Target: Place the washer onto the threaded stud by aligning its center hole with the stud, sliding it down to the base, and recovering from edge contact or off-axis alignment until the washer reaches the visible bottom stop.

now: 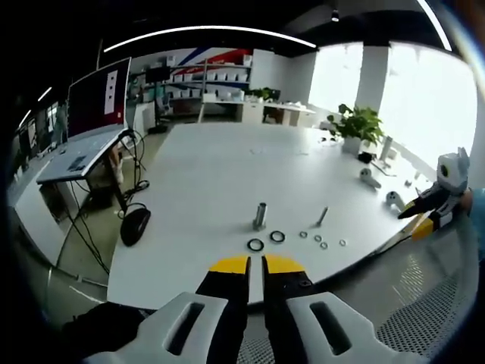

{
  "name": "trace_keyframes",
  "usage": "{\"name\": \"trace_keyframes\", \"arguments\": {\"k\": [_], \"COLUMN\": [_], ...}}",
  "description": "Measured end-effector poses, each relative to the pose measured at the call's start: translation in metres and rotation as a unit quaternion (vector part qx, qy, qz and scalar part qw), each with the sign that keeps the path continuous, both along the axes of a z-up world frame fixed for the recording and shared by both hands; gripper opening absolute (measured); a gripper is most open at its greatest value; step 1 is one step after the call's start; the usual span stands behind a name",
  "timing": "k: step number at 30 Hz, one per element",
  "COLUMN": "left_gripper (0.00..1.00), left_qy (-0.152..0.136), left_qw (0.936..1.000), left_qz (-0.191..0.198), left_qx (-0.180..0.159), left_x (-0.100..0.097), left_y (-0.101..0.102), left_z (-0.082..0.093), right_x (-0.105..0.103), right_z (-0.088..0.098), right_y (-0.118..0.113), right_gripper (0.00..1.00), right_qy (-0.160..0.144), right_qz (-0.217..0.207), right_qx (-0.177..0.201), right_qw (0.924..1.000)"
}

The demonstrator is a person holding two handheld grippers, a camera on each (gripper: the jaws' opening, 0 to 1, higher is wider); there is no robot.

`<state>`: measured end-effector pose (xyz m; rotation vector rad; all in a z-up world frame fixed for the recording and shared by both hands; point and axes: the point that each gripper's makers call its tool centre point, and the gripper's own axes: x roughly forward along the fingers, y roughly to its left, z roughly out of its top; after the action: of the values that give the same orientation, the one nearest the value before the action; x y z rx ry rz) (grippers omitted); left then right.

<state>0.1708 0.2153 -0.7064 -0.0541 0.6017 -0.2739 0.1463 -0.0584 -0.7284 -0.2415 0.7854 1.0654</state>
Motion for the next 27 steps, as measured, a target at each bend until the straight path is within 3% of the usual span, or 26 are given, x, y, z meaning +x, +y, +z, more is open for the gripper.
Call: {"name": "trace_keyframes", "arguments": {"k": [7, 12, 14, 23, 27], "left_gripper": [0.02, 0.03, 0.03, 0.04, 0.04], "left_qy": [-0.002, -0.009, -0.007, -0.015, -0.013], "left_qw": [1.0, 1.0, 1.0, 0.9999, 0.9999], "left_qz": [0.002, 0.001, 0.0, -0.005, -0.002], "left_qx": [-0.003, 0.001, 0.002, 0.006, 0.004], "left_x": [0.001, 0.002, 0.002, 0.001, 0.002], "left_y": [0.0, 0.001, 0.001, 0.0, 0.0], "left_z": [0.001, 0.002, 0.001, 0.003, 0.002], "right_x": [0.015, 0.017, 0.019, 0.044, 0.057], "right_z": [-0.005, -0.025, -0.028, -0.037, -0.045], "right_y": [-0.007, -0.02, -0.02, -0.012, -0.013], "right_gripper": [0.37, 0.38, 0.38, 0.35, 0.35], "right_qy": [0.013, 0.022, 0.024, 0.027, 0.02], "right_qz": [0.025, 0.109, 0.129, 0.154, 0.162], "right_qx": [-0.018, -0.094, -0.106, -0.107, -0.135], "right_qw": [0.9994, 0.9894, 0.9857, 0.9819, 0.9773]}}
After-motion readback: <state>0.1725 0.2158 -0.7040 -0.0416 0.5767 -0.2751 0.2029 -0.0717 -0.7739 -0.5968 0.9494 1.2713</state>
